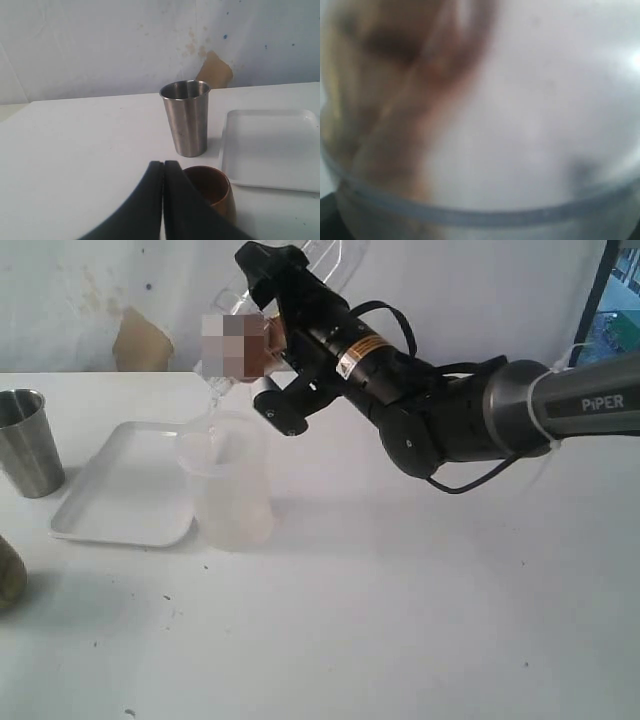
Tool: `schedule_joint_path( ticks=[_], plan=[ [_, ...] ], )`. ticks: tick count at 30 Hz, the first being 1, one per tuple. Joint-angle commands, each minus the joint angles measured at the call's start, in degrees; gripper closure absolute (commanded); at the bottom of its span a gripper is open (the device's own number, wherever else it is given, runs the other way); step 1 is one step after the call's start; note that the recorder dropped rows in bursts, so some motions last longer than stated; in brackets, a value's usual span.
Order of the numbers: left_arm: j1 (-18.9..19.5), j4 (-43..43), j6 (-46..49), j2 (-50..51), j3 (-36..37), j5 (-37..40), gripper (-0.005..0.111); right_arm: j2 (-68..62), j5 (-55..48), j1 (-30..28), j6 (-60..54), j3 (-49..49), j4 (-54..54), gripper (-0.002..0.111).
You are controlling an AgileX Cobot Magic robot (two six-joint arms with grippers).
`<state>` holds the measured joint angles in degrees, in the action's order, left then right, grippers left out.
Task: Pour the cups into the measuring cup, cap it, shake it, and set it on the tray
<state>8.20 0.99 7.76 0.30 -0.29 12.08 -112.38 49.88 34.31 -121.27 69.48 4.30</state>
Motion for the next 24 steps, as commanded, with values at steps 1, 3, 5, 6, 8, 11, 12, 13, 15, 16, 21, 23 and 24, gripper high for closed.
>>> schedule_joint_path(
  ticks=[1, 3, 5, 6, 8, 11, 12, 13, 15, 16, 21, 23, 24],
  plan=[
    [-0.3, 0.5, 0.0, -0.3, 0.3, -0.5, 0.106, 0.8, 4.4, -0.1, -0.8, 0.7, 2.3, 0.108],
    [-0.3, 0.5, 0.0, -0.3, 0.3, -0.5, 0.106, 0.8, 4.3, -0.1, -0.8, 0.7, 3.0, 0.108],
    [-0.3, 0.5, 0.0, -0.3, 0.3, -0.5, 0.106, 0.8, 3.8, -0.1, -0.8, 0.7, 3.2, 0.108],
    [-0.3, 0.5, 0.0, -0.3, 0.3, -0.5, 0.106, 0.8, 3.3, -0.1, -0.8, 0.7, 3.2, 0.108],
    [-0.3, 0.5, 0.0, -0.3, 0.3, -0.5, 0.106, 0.8, 2.2, -0.1, -0.8, 0.7, 3.2, 0.108],
    [-0.3, 0.5, 0.0, -0.3, 0.3, -0.5, 0.106, 0.8, -0.9, -0.1, -0.8, 0.7, 3.3, 0.108],
    [-0.3, 0.5, 0.0, -0.3, 0.3, -0.5, 0.106, 0.8, -1.8, -0.1, -0.8, 0.6, 3.4, 0.108],
    [-0.3, 0.5, 0.0, -0.3, 0.3, -0.5, 0.106, 0.8, -2.2, -0.1, -0.8, 0.5, 3.5, 0.108],
    [-0.3, 0.5, 0.0, -0.3, 0.3, -0.5, 0.106, 0.8, -2.4, -0.1, -0.8, 0.4, 3.8, 0.108],
    [-0.3, 0.5, 0.0, -0.3, 0.3, -0.5, 0.106, 0.8, -2.4, -0.1, -0.8, 0.4, 4.2, 0.108],
    [-0.3, 0.5, 0.0, -0.3, 0.3, -0.5, 0.106, 0.8, -2.9, -0.1, -1.1, 0.4, 4.9, 0.108],
    [-0.3, 0.5, 0.0, -0.3, 0.3, -0.5, 0.106, 0.8, -3.4, -0.5, -1.1, 0.4, 4.8, 0.108],
    [-0.3, 0.5, 0.0, -0.3, 0.3, -0.5, 0.106, 0.8, -4.0, -0.7, -1.1, 0.4, 4.6, 0.108]
  ],
)
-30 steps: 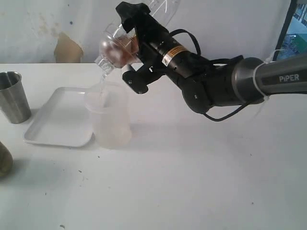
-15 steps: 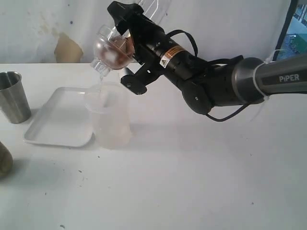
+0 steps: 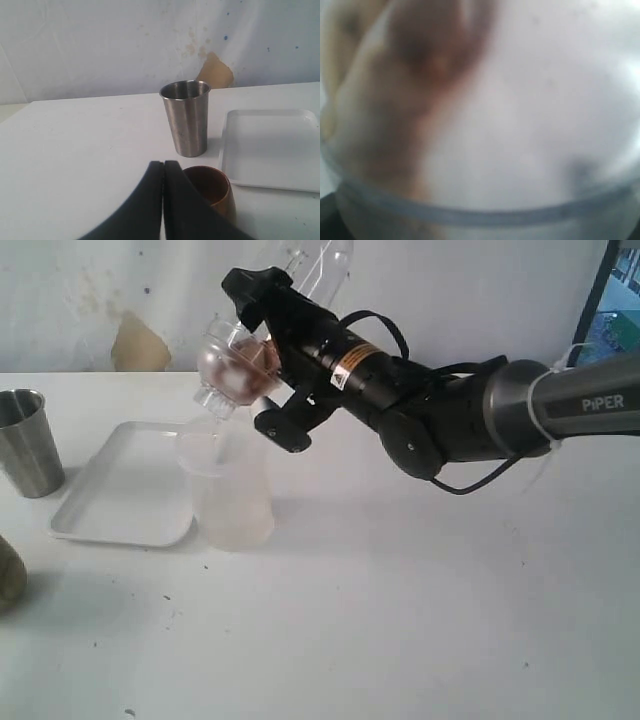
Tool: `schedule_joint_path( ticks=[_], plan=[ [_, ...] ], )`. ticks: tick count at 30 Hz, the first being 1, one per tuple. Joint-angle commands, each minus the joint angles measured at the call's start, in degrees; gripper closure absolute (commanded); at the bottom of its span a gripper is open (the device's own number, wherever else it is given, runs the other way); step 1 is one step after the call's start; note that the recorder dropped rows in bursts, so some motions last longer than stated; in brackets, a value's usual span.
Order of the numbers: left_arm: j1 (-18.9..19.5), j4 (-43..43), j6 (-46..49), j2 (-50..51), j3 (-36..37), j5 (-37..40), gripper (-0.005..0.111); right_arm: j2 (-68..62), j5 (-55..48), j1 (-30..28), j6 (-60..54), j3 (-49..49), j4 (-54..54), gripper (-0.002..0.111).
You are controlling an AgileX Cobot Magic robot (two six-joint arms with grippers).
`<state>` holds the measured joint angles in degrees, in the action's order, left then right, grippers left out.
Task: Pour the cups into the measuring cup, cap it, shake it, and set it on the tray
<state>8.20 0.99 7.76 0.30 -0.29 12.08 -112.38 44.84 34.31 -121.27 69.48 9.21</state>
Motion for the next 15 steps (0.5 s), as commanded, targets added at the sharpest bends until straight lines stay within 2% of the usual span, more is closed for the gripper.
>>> schedule_joint_path(
  ticks=[1, 8, 15],
  plan=[
    [-0.3, 0.5, 0.0, -0.3, 0.3, -0.5, 0.106, 0.8, 0.2, -1.0, -1.1, 0.4, -0.9, 0.108],
    [-0.3, 0.5, 0.0, -0.3, 0.3, -0.5, 0.106, 0.8, -2.7, -4.1, -1.1, 0.4, -2.4, 0.108],
    [-0.3, 0.5, 0.0, -0.3, 0.3, -0.5, 0.106, 0.8, -3.9, -4.5, -1.1, 0.4, -2.7, 0.108]
  ],
)
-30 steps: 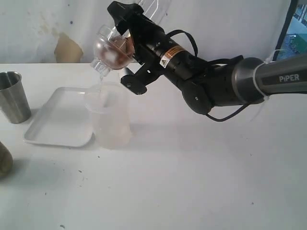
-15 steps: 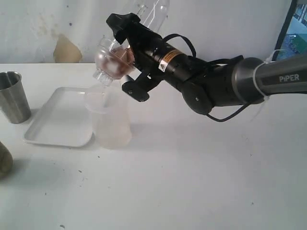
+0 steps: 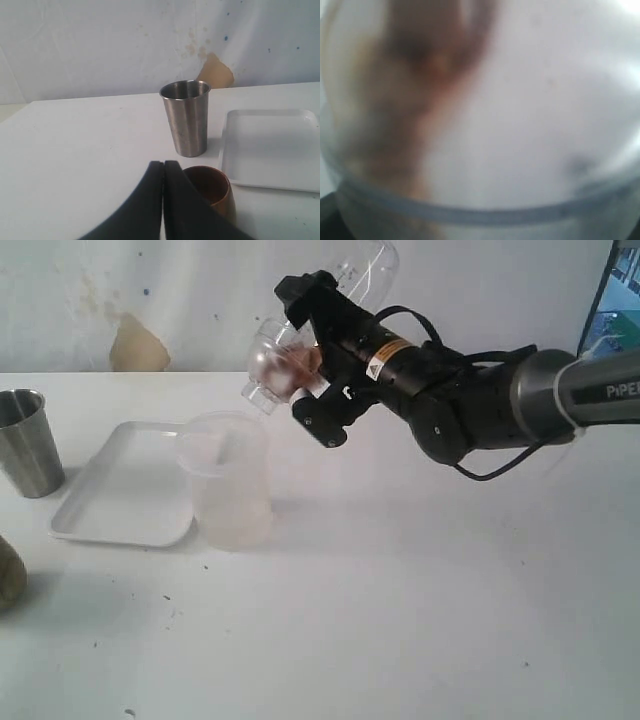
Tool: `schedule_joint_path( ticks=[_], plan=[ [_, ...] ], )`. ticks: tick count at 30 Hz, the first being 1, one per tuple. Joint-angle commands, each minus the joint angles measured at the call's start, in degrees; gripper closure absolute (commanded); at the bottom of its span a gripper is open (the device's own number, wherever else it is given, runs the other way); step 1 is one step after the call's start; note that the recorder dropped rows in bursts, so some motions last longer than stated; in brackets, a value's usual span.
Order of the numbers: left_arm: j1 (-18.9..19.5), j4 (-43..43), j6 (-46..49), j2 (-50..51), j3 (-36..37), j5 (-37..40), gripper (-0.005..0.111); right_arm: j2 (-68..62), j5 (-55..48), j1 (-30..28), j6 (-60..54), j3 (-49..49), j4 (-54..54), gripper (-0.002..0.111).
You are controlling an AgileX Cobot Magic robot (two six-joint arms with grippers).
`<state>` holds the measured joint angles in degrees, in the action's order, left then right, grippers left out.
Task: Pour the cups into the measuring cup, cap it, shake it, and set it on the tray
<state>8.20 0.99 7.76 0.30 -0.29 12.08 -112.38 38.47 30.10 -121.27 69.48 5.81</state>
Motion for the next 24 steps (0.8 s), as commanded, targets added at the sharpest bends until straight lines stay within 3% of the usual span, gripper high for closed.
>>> schedule_joint_path(
  ticks=[1, 24],
  plan=[
    [-0.3, 0.5, 0.0, -0.3, 0.3, -0.5, 0.106, 0.8, 3.1, -0.3, -1.1, 0.4, 0.8, 0.108],
    [-0.3, 0.5, 0.0, -0.3, 0.3, -0.5, 0.106, 0.8, 6.9, 2.1, -1.1, 0.6, 6.7, 0.108]
  ],
)
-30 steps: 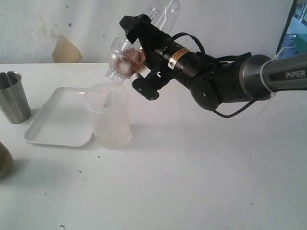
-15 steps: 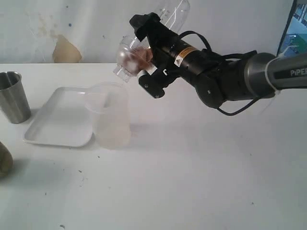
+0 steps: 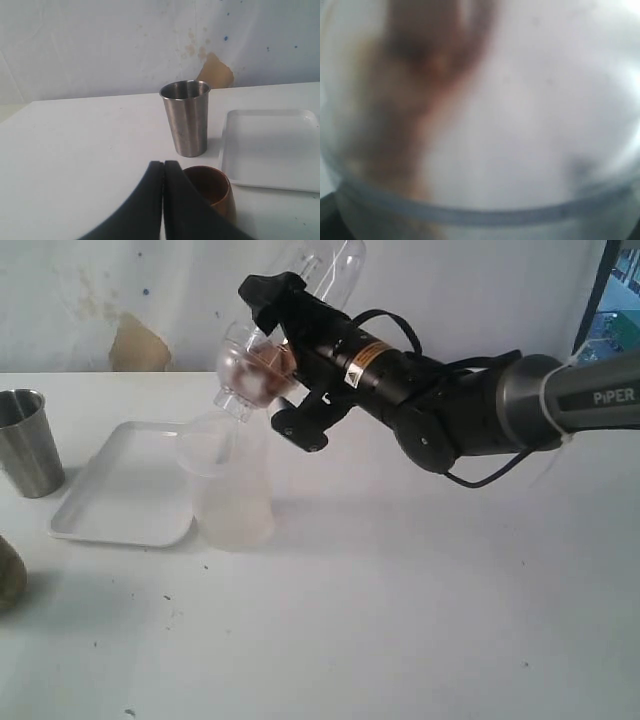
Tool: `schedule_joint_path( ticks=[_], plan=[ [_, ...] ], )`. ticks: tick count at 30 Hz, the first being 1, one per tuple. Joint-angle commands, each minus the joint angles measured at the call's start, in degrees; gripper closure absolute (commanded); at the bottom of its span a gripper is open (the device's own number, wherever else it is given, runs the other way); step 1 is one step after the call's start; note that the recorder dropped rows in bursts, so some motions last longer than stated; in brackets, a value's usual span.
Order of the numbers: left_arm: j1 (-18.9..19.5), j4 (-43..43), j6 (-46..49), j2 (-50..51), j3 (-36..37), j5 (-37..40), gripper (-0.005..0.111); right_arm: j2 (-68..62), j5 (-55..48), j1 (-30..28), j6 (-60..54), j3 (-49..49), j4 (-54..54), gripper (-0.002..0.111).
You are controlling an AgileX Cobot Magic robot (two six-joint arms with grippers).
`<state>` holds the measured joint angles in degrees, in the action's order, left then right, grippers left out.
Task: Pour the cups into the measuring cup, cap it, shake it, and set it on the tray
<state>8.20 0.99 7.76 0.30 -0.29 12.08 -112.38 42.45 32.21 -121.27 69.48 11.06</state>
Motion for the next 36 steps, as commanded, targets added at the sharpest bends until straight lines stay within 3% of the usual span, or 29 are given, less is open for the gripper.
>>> schedule_joint_path(
  ticks=[1, 30, 36],
  plan=[
    [-0.3, 0.5, 0.0, -0.3, 0.3, -0.5, 0.106, 0.8, 2.9, 0.0, -1.1, 0.6, 1.6, 0.108],
    [-0.3, 0.5, 0.0, -0.3, 0.3, -0.5, 0.106, 0.9, 3.5, 0.0, -1.1, 0.7, 13.1, 0.108],
    [-0.3, 0.5, 0.0, -0.3, 0.3, -0.5, 0.106, 0.9, 2.7, -0.6, -1.1, 0.7, 5.8, 0.108]
  ],
)
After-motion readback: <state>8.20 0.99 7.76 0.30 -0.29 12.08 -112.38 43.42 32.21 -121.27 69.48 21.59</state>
